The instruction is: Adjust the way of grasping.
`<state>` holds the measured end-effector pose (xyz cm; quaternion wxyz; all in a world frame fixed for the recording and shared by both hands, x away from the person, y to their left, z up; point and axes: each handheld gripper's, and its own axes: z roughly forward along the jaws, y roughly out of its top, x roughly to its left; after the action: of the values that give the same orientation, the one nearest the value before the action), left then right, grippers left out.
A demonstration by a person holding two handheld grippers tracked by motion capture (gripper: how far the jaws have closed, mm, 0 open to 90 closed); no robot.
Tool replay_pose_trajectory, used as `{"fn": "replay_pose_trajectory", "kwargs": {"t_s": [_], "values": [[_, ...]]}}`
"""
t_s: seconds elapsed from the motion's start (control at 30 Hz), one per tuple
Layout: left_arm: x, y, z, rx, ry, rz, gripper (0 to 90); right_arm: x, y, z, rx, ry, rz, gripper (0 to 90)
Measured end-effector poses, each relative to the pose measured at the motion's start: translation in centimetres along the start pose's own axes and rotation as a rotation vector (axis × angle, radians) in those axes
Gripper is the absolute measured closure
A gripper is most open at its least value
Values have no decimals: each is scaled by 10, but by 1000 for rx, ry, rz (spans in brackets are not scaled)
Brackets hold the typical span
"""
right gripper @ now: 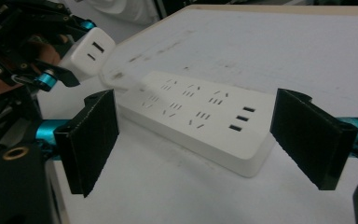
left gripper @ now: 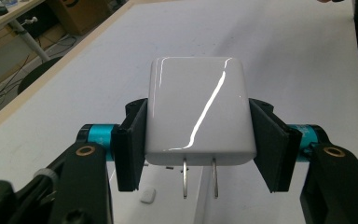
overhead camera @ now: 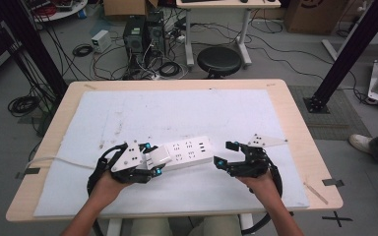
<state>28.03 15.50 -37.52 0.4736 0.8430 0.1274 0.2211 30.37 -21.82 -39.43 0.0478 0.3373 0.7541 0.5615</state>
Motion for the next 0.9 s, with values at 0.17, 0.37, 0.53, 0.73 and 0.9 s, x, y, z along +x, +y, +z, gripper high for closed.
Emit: {"fn": "replay_pose_trajectory", "kwargs": {"t_s": [0.17, 0.37, 0.53, 0.73, 0.9], "values": [[-6, 0, 7, 12, -12, 29, 425, 2, 1, 8, 31, 57, 27, 158], [-14, -1, 18, 36, -26, 53, 425, 5, -3, 18, 72, 90, 39, 158], [-19, -2, 26, 49, -36, 75, 425, 7, -6, 25, 96, 112, 56, 159], [-24, 0, 33, 52, -43, 93, 425, 10, -7, 32, 125, 130, 61, 158], [-30, 2, 38, 50, -46, 117, 425, 15, -7, 39, 145, 158, 68, 159]]}}
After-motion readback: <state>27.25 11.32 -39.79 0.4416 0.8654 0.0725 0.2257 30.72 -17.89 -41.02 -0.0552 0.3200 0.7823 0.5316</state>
